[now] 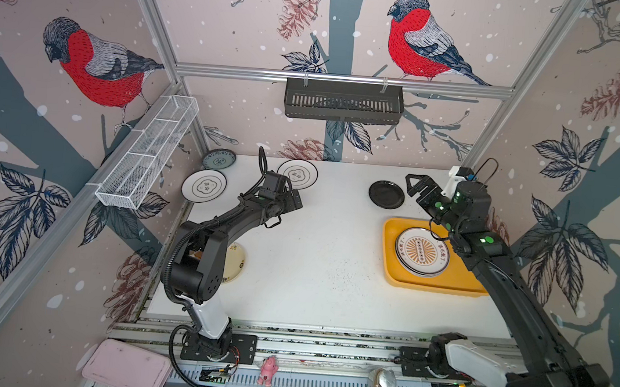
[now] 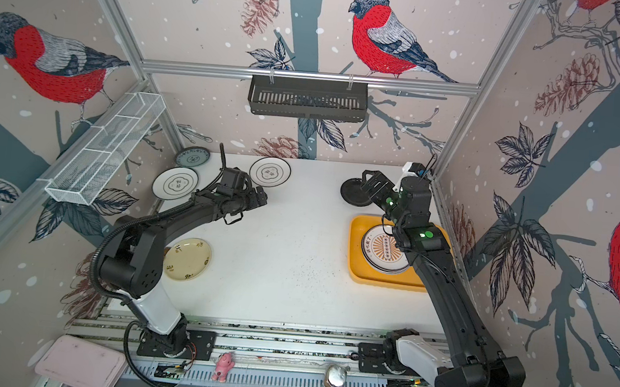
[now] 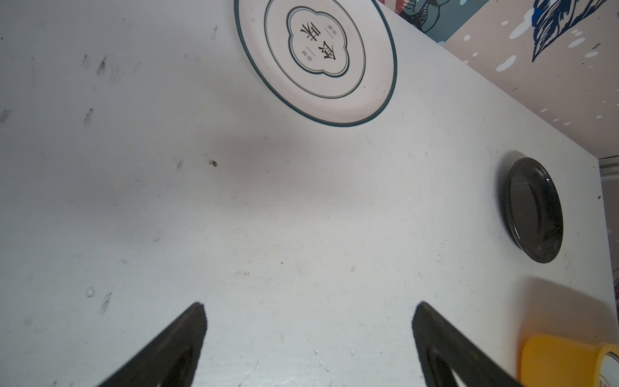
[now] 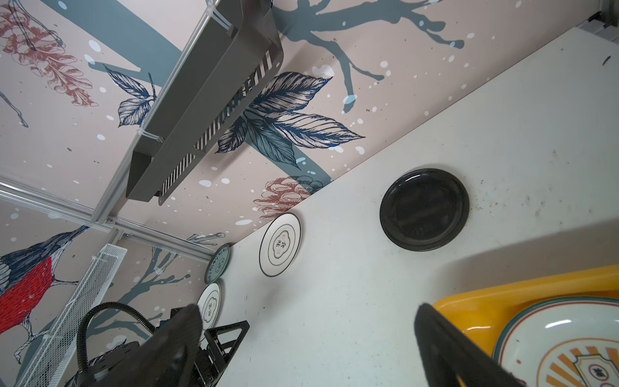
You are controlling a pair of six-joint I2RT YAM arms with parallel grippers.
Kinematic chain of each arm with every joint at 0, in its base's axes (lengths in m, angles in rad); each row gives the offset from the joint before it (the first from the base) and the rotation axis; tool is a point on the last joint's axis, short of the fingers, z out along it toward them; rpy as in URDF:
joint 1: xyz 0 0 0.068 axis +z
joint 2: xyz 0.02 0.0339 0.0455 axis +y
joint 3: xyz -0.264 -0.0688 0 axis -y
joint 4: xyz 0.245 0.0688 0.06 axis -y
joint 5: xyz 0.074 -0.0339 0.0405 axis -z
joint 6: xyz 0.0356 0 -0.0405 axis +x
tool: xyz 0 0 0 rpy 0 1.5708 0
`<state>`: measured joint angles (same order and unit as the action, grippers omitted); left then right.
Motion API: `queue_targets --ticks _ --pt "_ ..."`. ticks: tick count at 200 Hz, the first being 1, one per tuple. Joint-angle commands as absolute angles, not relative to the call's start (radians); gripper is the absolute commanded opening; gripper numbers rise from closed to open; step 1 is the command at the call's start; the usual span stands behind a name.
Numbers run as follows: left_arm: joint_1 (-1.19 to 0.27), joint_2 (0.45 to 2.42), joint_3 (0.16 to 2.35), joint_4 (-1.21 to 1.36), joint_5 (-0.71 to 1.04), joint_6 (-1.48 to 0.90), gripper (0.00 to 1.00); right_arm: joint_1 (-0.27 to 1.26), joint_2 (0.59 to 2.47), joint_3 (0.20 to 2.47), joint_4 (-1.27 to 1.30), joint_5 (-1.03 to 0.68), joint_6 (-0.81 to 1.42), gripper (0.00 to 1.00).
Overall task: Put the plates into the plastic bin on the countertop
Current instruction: 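Lift the right gripper from the bin while the left gripper nears the green-rimmed plate, then grasp the green-rimmed white plate rim with the left gripper while the right gripper approaches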
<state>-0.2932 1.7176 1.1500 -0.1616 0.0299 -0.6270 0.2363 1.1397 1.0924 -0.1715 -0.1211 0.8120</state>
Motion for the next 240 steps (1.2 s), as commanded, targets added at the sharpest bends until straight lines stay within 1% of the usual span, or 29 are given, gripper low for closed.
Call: queue_targets --ticks 1,50,77,91,127,155,179,205,240 --pt "-0.281 1.720 1.140 -0.120 0.046 -0.642 0.96 0.240 1.158 1.098 -0.120 -0.150 0.818 1.00" --pt "-0.243 1.703 1.111 -0.013 0.093 -0.688 0.96 0.250 1.188 1.011 0.102 -0.252 0.836 1.00" --pt "-0.195 1.739 1.132 0.031 0.216 -0.682 0.96 0.277 1.249 1.032 0.144 -0.255 0.802 1.00" --pt "-0.172 1.763 1.150 0.037 0.259 -0.666 0.96 0.300 1.325 1.051 0.179 -0.221 0.798 1.00" --pt "-0.087 1.865 1.257 -0.022 0.359 -0.620 0.96 0.363 1.539 1.199 0.205 -0.251 0.798 1.00" --pt "-0.034 1.958 1.336 -0.048 0.363 -0.612 0.96 0.402 1.674 1.294 0.236 -0.285 0.784 1.00" --pt "0.001 2.039 1.403 -0.028 0.416 -0.632 0.95 0.437 1.796 1.393 0.239 -0.313 0.778 1.00" --pt "0.033 2.111 1.490 -0.048 0.435 -0.634 0.94 0.475 1.870 1.425 0.317 -0.337 0.801 1.00" --pt "0.038 2.229 1.649 -0.118 0.483 -0.612 0.92 0.515 1.930 1.442 0.352 -0.328 0.816 1.00"
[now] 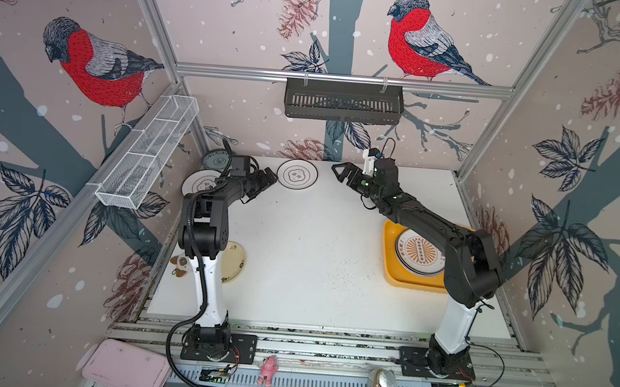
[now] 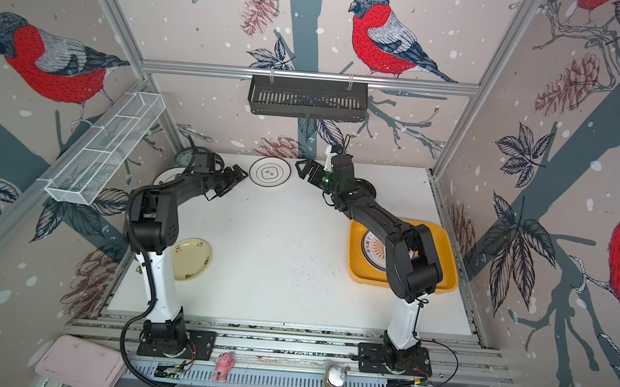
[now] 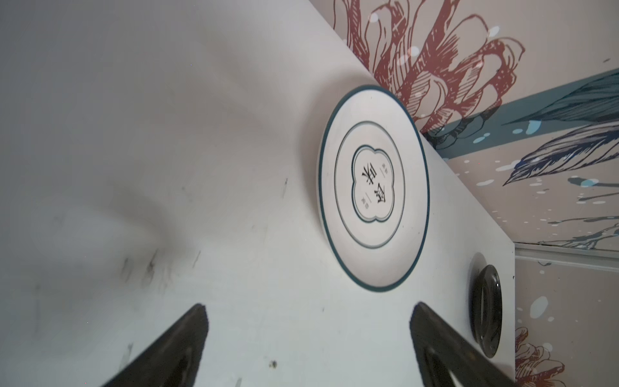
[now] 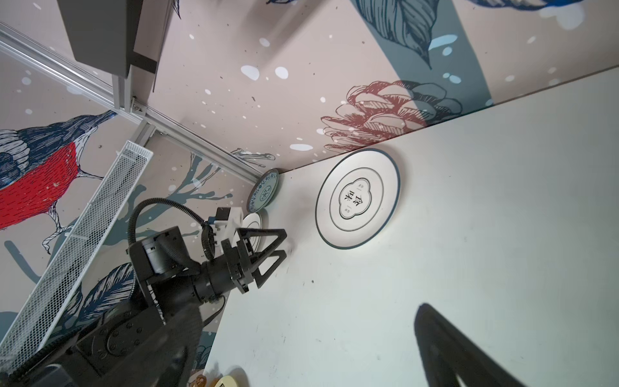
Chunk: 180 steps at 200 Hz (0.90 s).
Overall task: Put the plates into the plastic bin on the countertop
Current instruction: 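Grasp the green-rimmed white plate rim with the left gripper while the right gripper approaches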
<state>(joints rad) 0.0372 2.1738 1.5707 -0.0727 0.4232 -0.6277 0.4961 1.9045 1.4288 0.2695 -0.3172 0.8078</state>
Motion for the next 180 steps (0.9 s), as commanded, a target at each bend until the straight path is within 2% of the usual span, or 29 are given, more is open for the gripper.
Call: queue_targets --ticks 1,29,122,156,180 --pt "0.038 2.232 1.655 -0.121 0.484 -0.611 0.92 0.515 1.932 1.442 0.352 -0.328 0.817 1.00" --pt "0.038 2.320 1.749 -0.158 0.492 -0.608 0.87 0.535 1.962 1.440 0.365 -0.336 0.832 1.00" --pt "0.006 2.457 1.787 0.054 0.580 -0.717 0.73 0.560 1.987 1.446 0.323 -0.282 0.843 1.00" --pt "-0.002 2.486 1.772 0.113 0.565 -0.752 0.56 0.560 1.988 1.453 0.287 -0.257 0.839 1.00" --pt "-0.002 2.482 1.748 0.120 0.512 -0.784 0.32 0.559 1.984 1.463 0.247 -0.229 0.831 1.00"
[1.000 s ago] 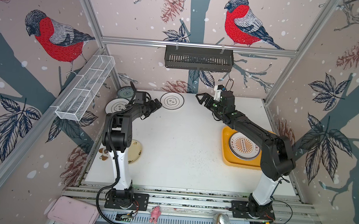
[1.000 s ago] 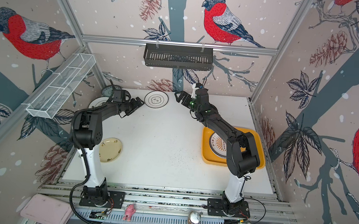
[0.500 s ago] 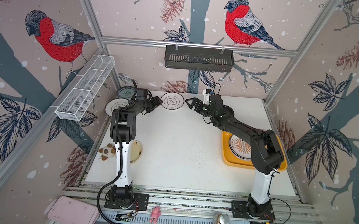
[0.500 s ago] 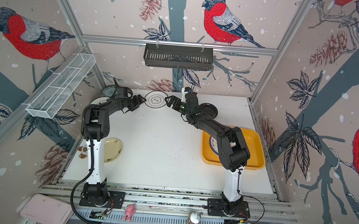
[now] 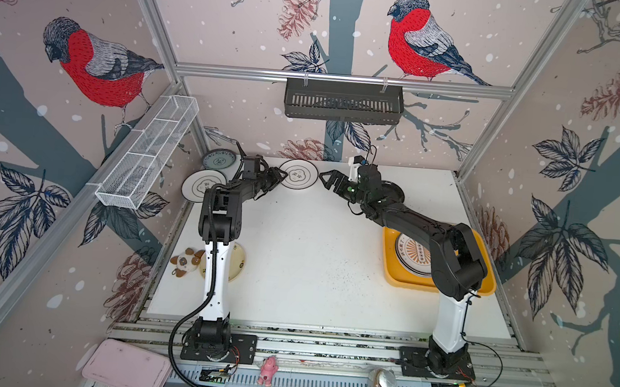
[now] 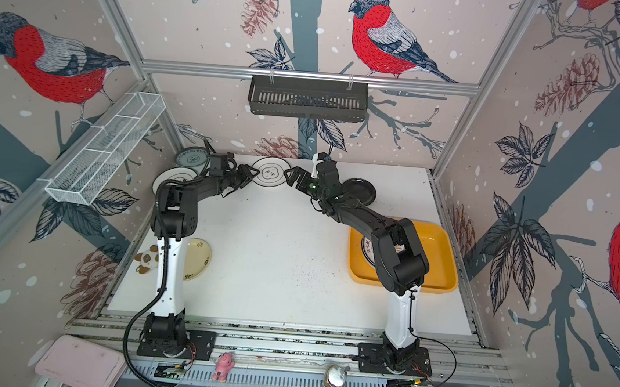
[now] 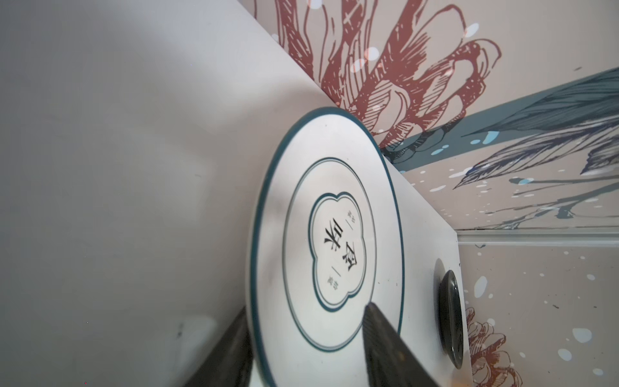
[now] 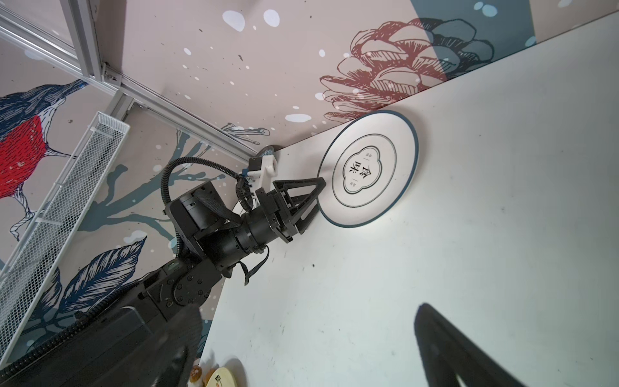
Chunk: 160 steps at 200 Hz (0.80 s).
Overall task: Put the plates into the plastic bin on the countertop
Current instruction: 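Grasp the green-rimmed white plate rim with the left gripper while the right gripper approaches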
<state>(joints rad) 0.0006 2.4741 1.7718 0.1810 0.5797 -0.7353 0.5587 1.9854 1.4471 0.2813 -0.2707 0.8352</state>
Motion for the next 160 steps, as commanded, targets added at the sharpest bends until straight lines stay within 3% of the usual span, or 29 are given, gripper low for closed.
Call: queue_targets --ticks 1,67,80,160 --pt "-0.003 2.481 1.745 0.121 0.509 -0.786 0.31 0.558 1.984 1.463 0.244 -0.228 0.830 1.00" --pt "-0.003 2.422 1.663 0.169 0.456 -0.859 0.08 0.560 1.943 1.479 0.151 -0.152 0.825 1.00" --pt "-0.003 2.404 1.648 0.181 0.464 -0.861 0.00 0.559 1.926 1.474 0.122 -0.110 0.828 1.00" --pt "-0.003 2.188 1.476 0.255 0.515 -0.849 0.00 0.569 1.712 1.292 0.083 0.058 0.866 1.00"
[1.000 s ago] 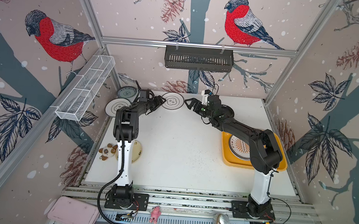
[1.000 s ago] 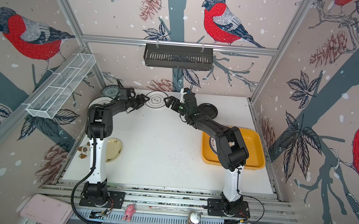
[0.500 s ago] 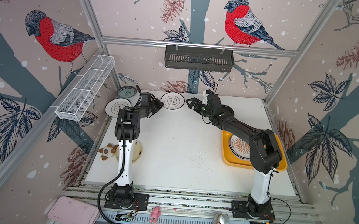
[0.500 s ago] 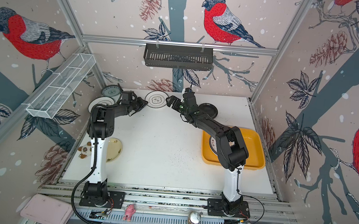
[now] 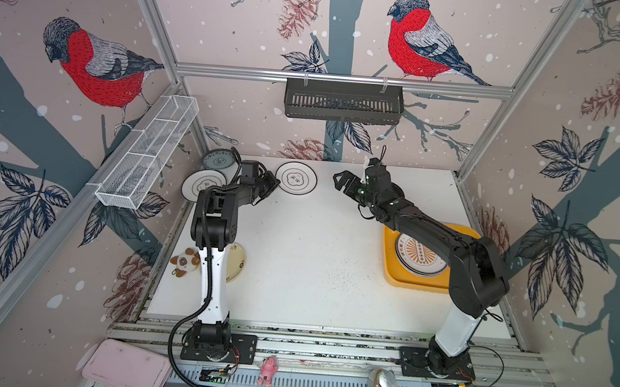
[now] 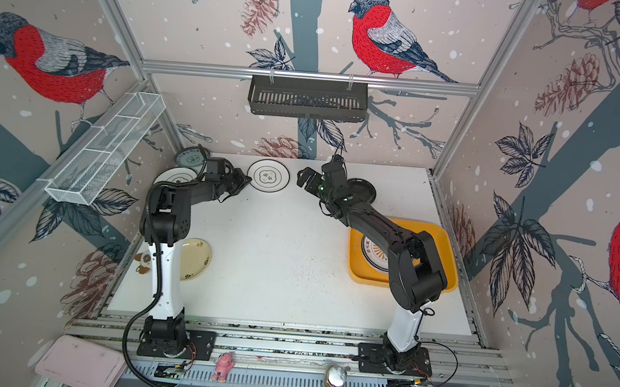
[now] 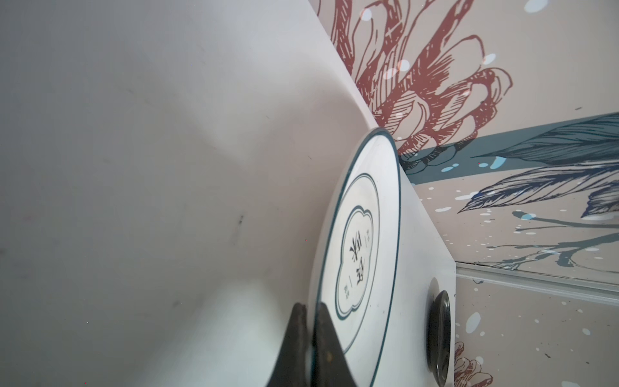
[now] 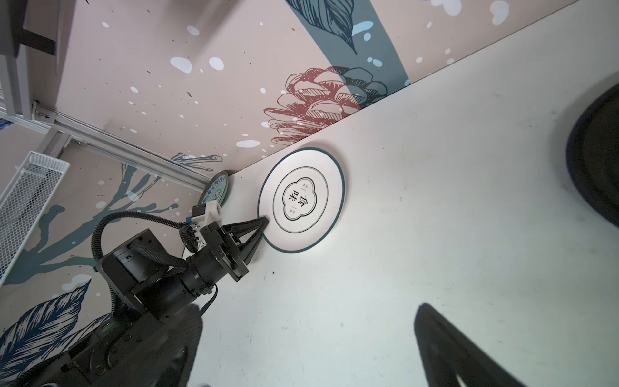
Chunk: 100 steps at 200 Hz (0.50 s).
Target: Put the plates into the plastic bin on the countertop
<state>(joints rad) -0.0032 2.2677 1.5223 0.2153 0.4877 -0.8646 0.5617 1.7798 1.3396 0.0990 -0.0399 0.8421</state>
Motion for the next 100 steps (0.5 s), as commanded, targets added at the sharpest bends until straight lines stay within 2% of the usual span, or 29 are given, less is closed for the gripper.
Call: queue_targets --ticks 1,41,100 --pt "-0.003 2.184 1.474 0.255 0.514 -0.848 0.00 0.570 1.709 1.288 0.083 0.061 0.867 1.00" --pt "-0.015 2.000 1.344 0.229 0.484 -0.818 0.00 0.586 1.580 1.141 0.099 0.089 0.890 1.00" --pt "-0.094 1.811 1.274 0.123 0.465 -0.789 0.00 0.613 1.390 0.951 0.135 0.137 0.893 1.00"
